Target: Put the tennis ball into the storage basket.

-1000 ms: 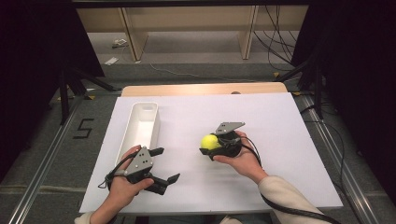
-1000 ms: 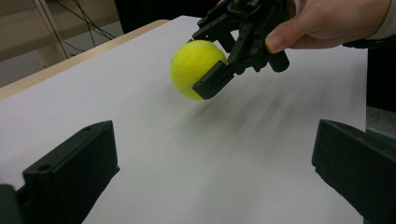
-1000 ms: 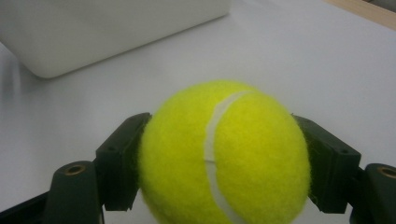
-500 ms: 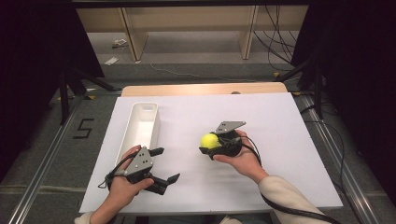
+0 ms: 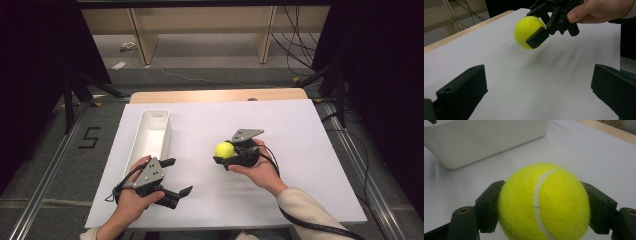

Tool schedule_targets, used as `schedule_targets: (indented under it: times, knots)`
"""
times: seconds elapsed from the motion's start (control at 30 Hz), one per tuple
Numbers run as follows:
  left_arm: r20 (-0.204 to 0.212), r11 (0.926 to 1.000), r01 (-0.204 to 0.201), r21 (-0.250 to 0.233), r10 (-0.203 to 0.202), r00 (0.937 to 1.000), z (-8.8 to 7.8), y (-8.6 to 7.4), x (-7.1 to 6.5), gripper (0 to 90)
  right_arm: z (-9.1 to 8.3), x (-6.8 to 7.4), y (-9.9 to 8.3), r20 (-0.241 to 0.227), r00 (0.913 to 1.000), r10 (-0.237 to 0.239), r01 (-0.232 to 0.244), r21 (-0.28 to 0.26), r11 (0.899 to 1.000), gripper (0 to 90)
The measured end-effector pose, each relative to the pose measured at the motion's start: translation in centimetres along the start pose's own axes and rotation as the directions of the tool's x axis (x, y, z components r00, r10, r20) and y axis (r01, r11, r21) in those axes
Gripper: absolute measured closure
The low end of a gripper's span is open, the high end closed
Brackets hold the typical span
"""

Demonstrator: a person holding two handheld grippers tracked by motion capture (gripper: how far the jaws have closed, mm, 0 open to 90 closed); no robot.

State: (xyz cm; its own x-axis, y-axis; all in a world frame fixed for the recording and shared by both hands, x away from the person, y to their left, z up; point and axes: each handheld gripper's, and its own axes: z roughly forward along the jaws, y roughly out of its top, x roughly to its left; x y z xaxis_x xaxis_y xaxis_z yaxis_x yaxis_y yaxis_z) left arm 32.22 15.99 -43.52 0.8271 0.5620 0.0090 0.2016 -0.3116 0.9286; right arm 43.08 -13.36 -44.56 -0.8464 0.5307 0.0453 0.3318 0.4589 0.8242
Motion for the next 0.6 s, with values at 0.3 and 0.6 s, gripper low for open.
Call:
schedule_targets:
  times: [0.3,0.6]
  knots:
    - [0.000,1.0000,-0.001,0.001,0.001,1.0000,0.01,-0.01,0.00,0.0,-0.22,-0.09,0.30,0.004,1.0000,0.003,-0.002,-0.016,1.000,26.3]
    - [0.001,1.0000,0.000,0.001,0.000,1.0000,0.00,0.00,0.00,0.0,-0.47,-0.20,0.56,0.009,1.0000,0.004,-0.003,-0.031,1.000,26.3]
